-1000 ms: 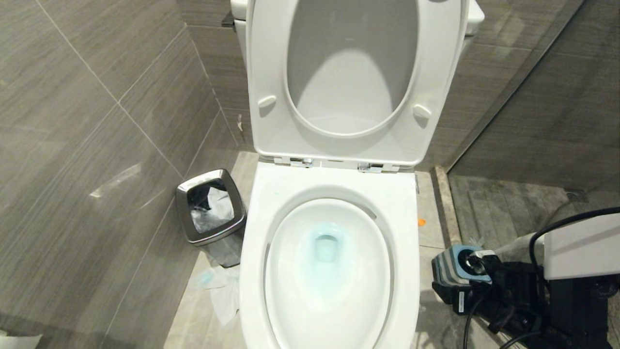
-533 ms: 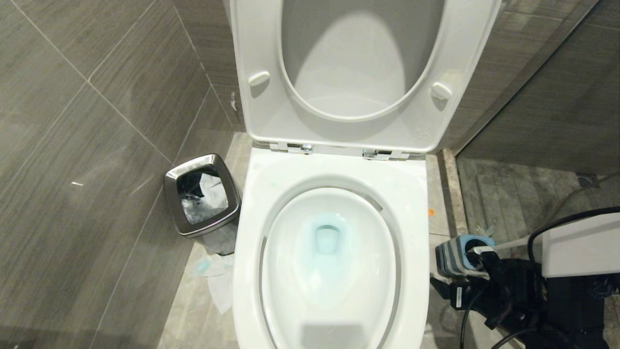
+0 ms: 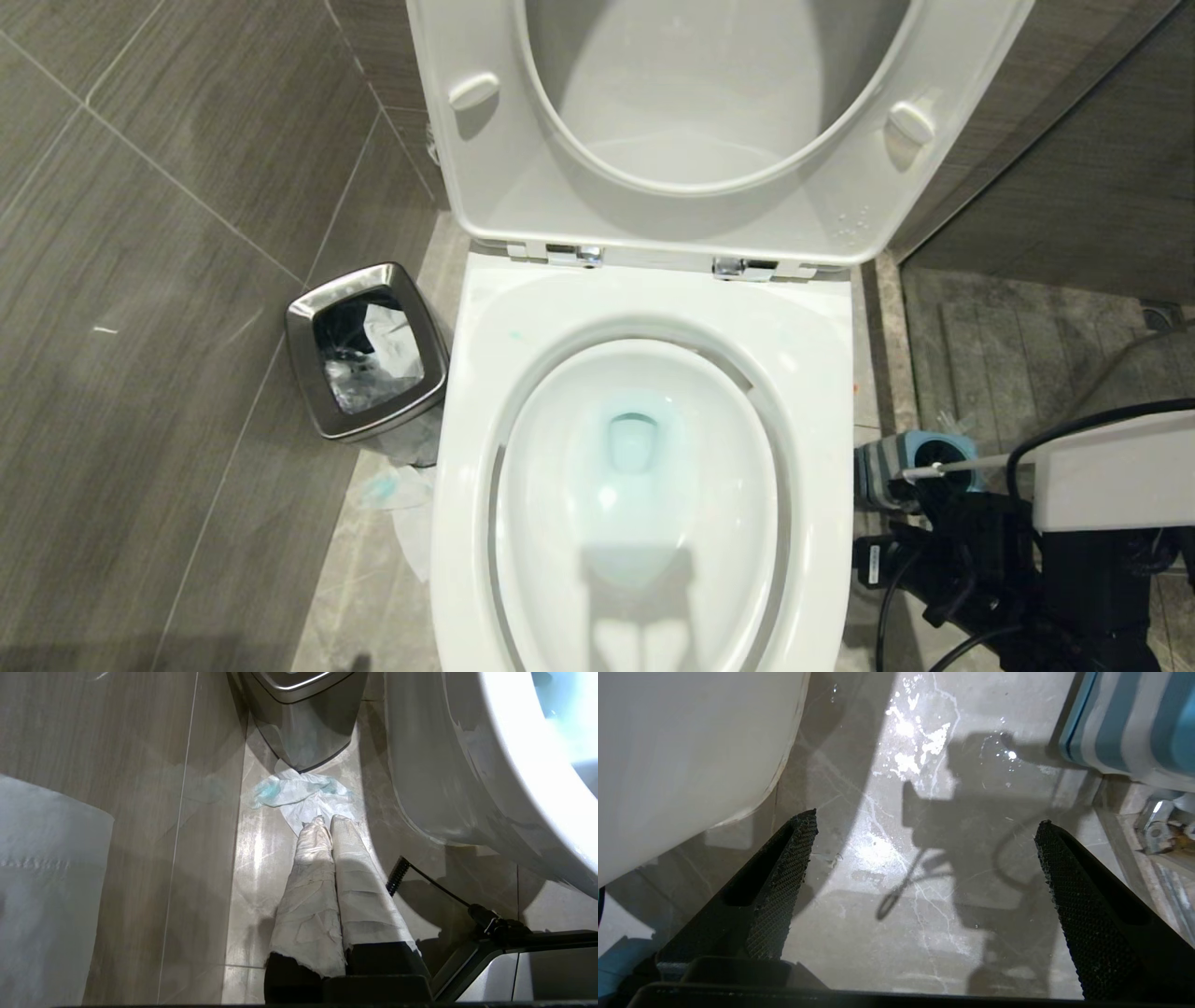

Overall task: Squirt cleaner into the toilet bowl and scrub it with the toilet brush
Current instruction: Pour in the cleaning agent

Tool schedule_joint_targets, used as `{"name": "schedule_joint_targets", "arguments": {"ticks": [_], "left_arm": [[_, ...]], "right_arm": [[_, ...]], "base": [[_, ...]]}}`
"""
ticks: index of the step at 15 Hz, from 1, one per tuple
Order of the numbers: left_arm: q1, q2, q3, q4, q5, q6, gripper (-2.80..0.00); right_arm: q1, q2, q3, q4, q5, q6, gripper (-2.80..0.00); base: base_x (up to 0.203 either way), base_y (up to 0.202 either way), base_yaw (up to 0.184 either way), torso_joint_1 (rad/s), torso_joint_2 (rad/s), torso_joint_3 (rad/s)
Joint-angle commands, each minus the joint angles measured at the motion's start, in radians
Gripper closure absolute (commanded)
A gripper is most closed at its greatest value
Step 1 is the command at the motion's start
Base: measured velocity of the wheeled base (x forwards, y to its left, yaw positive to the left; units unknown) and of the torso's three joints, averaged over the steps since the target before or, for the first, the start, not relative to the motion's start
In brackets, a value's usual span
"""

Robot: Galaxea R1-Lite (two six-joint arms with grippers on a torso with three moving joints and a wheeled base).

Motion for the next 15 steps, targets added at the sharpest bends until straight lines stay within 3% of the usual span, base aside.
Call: {"name": "schedule_joint_targets", "arguments": {"ticks": [1, 11, 15], "left_arm": [[0.001, 0.0, 0.001, 0.0, 0.0, 0.0, 0.0], [0.001, 0.002, 0.001, 0.0, 0.0, 0.0, 0.0], [0.001, 0.0, 0.001, 0.0, 0.0, 0.0, 0.0]], "right_arm": [[0.002, 0.002, -0.007, -0.009, 0.0, 0.0, -2.8], [0.023, 0.023, -0.148, -0.009, -0.034, -0.012, -2.8], [0.039, 0.063, -0.283, -0.009, -0.061, -0.114, -2.8]], "base": [[0.0, 0.0, 0.0, 0.003, 0.01, -0.066], [0.0, 0.0, 0.0, 0.002, 0.0, -0.122], [0.0, 0.0, 0.0, 0.0, 0.0, 0.0]]}}
